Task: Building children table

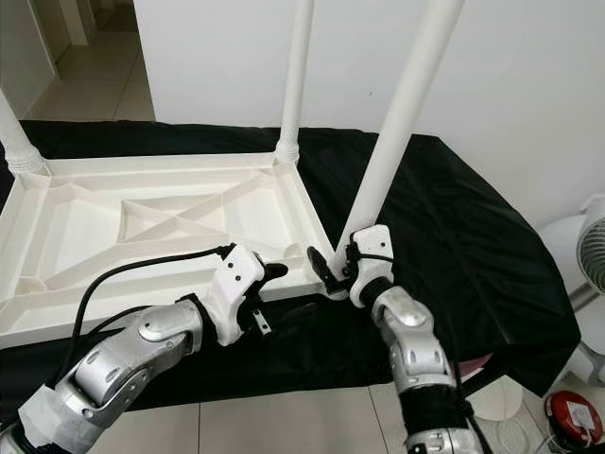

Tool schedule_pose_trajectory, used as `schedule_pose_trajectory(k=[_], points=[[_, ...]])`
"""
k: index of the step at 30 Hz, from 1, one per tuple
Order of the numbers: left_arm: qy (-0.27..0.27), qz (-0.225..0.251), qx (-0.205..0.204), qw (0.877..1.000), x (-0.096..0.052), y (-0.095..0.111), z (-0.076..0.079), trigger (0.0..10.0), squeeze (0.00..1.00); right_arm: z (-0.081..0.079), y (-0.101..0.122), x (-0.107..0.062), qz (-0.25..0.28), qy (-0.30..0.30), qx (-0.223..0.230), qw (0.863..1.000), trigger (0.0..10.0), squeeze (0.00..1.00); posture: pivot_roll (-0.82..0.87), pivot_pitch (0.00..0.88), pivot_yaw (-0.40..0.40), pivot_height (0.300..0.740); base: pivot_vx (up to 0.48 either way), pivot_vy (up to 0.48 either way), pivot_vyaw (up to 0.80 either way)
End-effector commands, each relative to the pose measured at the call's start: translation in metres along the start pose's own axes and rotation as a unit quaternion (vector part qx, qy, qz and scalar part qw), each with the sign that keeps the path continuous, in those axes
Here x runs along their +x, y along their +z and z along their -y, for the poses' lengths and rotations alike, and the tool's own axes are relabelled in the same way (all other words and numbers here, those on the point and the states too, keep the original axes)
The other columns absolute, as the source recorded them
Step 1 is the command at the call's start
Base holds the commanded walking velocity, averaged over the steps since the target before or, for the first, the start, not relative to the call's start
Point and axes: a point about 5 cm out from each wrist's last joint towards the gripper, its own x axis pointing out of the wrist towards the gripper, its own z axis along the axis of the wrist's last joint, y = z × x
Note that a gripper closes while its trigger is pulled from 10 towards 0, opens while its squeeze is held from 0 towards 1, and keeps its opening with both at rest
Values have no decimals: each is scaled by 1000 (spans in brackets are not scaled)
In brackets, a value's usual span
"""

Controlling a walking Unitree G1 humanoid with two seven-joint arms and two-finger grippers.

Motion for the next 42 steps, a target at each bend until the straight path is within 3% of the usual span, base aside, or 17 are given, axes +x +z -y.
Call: schedule_pose_trajectory(k=[1, 6, 7, 8, 10, 14, 23, 24, 26, 27, 33, 40, 42], points=[[-64, 1, 6, 998, 1, 4, 5, 10000, 0, 0, -4, 2, -9, 43, 0, 999, 10000, 0, -17, 0, -82, 740, 0, 0, 0], [-65, -3, 7, 998, 1, 2, 5, 10000, 0, 3, -11, 10, -28, 89, -15, 996, 10000, 0, -6, 0, -89, 740, 0, 0, 0], [-65, -4, 8, 998, 0, 1, 5, 10000, 0, 5, -15, 12, -38, 94, -16, 995, 7137, 0, -4, 0, -89, 740, 0, 0, 0], [-65, -4, 8, 998, 0, 1, 5, 10000, 0, 5, -15, 12, -38, 94, -16, 995, 7137, 0, -4, 0, -89, 740, 0, 0, 0], [-63, -4, 7, 998, 0, 1, 6, 10000, 0, 8, -21, 13, -52, 102, -19, 993, 353, 0, 3, 0, -98, 740, 0, 0, 0], [-62, -4, 8, 998, 0, 1, 6, 10000, 0, 9, -23, 14, -55, 103, -15, 993, 0, 0, 11, 0, -105, 740, 0, 0, 0], [-55, -3, 8, 998, -1, 2, 4, 10000, 0, 9, -34, 9, -59, 114, 2, 992, 0, 0, 7, 0, -101, 740, 0, 0, 0], [-56, -2, 9, 998, 0, 2, 5, 10000, 0, 10, -34, 9, -57, 106, 8, 993, 5451, 0, 5, 0, -100, 740, 0, 0, 0], [-56, -2, 9, 998, 0, 2, 5, 10000, 0, 10, -34, 9, -57, 106, 8, 993, 5451, 0, 5, 0, -100, 740, 0, 0, 0], [-57, -2, 9, 998, 0, 2, 5, 10000, 0, 11, -34, 9, -55, 98, 16, 994, 10000, 0, 4, 0, -100, 740, 0, 0, 0], [-59, -1, 7, 998, 0, 2, 6, 10000, 0, 14, -35, 10, -54, 29, 44, 997, 10000, 0, -1, 0, -99, 740, 0, 0, 0], [-61, -2, 3, 998, 0, 0, 8, 10000, 0, 11, -35, 12, -63, -48, 35, 996, 10000, 0, -13, 0, -94, 740, 0, 0, 0], [-64, -3, 1, 998, 0, -1, 10, 10000, 0, 10, -34, 12, -69, -118, 61, 989, 10000, 0, -15, 0, -95, 740, 0, 0, 0]])
